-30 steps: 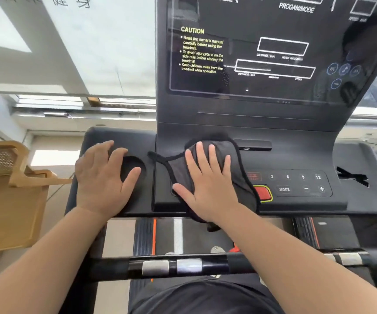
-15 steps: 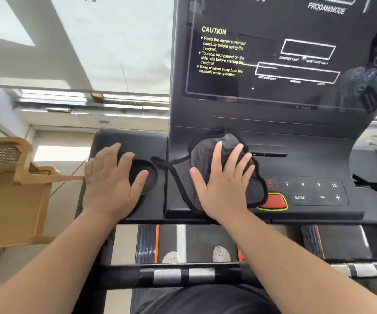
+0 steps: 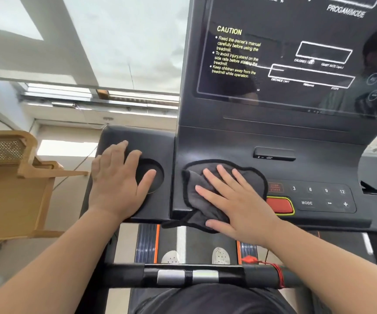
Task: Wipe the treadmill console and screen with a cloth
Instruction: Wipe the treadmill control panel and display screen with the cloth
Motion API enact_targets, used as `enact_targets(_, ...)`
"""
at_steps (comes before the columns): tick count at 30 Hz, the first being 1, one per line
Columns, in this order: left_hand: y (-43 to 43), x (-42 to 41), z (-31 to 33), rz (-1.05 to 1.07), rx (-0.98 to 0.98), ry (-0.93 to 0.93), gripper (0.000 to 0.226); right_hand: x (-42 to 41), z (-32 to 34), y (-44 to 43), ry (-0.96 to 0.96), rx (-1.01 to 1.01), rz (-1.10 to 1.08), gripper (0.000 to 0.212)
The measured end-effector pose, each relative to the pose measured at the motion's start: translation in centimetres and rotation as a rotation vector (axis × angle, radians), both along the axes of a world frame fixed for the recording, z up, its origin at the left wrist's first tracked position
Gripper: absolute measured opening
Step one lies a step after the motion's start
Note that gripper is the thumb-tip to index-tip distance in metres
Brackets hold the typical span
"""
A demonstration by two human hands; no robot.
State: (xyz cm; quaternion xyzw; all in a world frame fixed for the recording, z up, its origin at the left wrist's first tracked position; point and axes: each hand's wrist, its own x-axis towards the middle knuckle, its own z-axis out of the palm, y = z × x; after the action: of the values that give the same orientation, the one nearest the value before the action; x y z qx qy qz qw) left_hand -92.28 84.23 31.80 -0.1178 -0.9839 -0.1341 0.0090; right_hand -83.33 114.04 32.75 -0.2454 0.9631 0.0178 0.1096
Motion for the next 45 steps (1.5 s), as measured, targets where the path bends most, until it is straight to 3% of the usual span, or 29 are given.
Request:
enact_targets(5,-0.1,0.1,-0.1,-0.001,0.011,0.008,0.06,-0.1,1.1,-1.9,-0.097,-0.064,-0.437,0.115)
enact_targets(9,0.1,0.1,-0.2,0.007,0.01,-0.001,0.061,-3.2,0.8,-7.5,-0.032,-0.071,-0.71,0.111)
enact_targets(12,0.3,0.0,-0.4,0.014,-0.05,-0.036,0.061,-4.7,0.3,-9.0,0.033,-0.032,-0.608,0.093)
enact_targets(19,0.2,-0.2,-0.4,0.007,-0.085,-0.038,0.07,-1.2,-0.1,-5.5,0.006,-0.013,-0.009,0.075)
enact_targets(22,0.2,-0.2,-0.4,0.008,-0.088,-0.044,0.072,0.9,-0.1,-2.5,-0.016,0.021,-0.032,0.075)
enact_targets(25,0.2,-0.2,-0.4,0.001,-0.099,-0.049,0.073,0.6,0.3,-0.5,-0.047,0.016,-0.228,0.078)
enact_targets(31,0.3,-0.2,-0.2,0.013,-0.073,-0.067,0.068,-5.0,0.2,-4.7,0.035,-0.018,-0.48,0.077)
enact_targets(33,0.2,-0.2,-0.1,0.018,-0.033,-0.059,0.063,-6.2,0.2,-7.0,0.058,-0.026,-0.447,0.076)
enact_targets(36,0.0,-0.2,-0.1,0.014,0.013,-0.031,0.06,-5.5,0.0,-9.0,0.045,-0.045,-0.223,0.07)
enact_targets(41,0.1,-0.2,-0.1,0.018,0.013,-0.017,0.058,-1.1,-0.6,-5.3,0.042,-0.02,0.116,0.064)
enact_targets(45,0.0,-0.2,-0.1,0.019,0.013,-0.021,0.059,-0.1,-0.5,-0.3,0.056,0.023,0.022,0.072)
